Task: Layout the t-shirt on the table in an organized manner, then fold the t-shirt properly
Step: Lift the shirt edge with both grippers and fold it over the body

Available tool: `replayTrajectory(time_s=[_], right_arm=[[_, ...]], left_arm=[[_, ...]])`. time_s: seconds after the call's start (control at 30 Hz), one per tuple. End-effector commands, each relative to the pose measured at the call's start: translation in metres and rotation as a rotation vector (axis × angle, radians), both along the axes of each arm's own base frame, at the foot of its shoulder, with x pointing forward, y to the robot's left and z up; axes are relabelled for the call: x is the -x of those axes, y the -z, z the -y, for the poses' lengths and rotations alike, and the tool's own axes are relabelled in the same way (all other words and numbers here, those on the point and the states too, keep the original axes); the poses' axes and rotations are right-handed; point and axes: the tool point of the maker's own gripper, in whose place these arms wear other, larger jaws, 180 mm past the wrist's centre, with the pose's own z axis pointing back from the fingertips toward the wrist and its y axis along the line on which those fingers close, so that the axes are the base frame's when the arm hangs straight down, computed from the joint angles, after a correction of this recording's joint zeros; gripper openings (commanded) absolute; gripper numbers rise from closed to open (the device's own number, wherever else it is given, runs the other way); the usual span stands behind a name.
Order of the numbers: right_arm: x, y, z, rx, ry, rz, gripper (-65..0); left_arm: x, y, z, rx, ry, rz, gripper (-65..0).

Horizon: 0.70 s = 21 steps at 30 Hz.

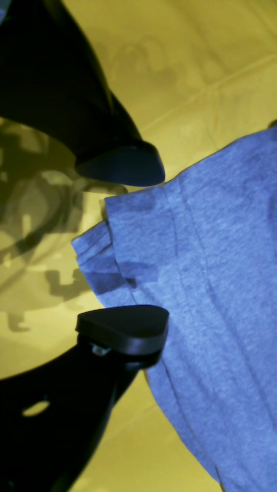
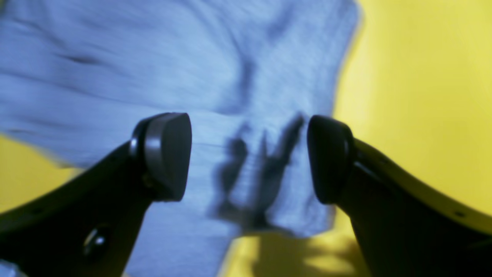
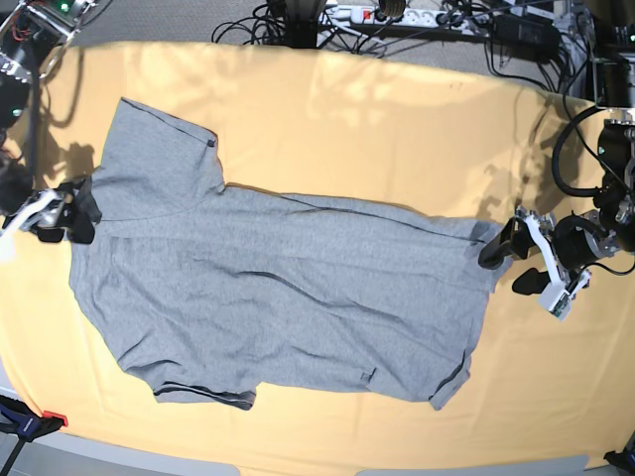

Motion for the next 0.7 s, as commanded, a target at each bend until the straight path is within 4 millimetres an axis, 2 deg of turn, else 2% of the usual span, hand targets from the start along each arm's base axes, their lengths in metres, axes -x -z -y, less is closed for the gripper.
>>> replayTrajectory(time_s=[0.0, 0.13, 0.33, 0.67], right_arm=[[-0.004, -0.024, 0.0, -0.008, -0.031, 0.061, -22.7], [0.014, -0.049, -0.034, -0.145, -0.158, 0.135, -33.9], [0.047, -0.036, -0.047, -0.086, -0.2, 0.072, -34.0], [0.093, -0.029, -0.078, 0.004, -0.306, 0.0, -33.9]], left_arm=[[-0.008, -0.018, -0.004, 0.002, -0.004, 0.049, -16.6], [-0.006, -0.016, -0.005, -0.008, -0.003, 0.034, -16.6], [-0.006, -0.017, -0.004, -0.001, -0.002, 0.036, -16.6], [-0.006, -0.017, -0.004, 0.003, -0.002, 0.036, -16.6]])
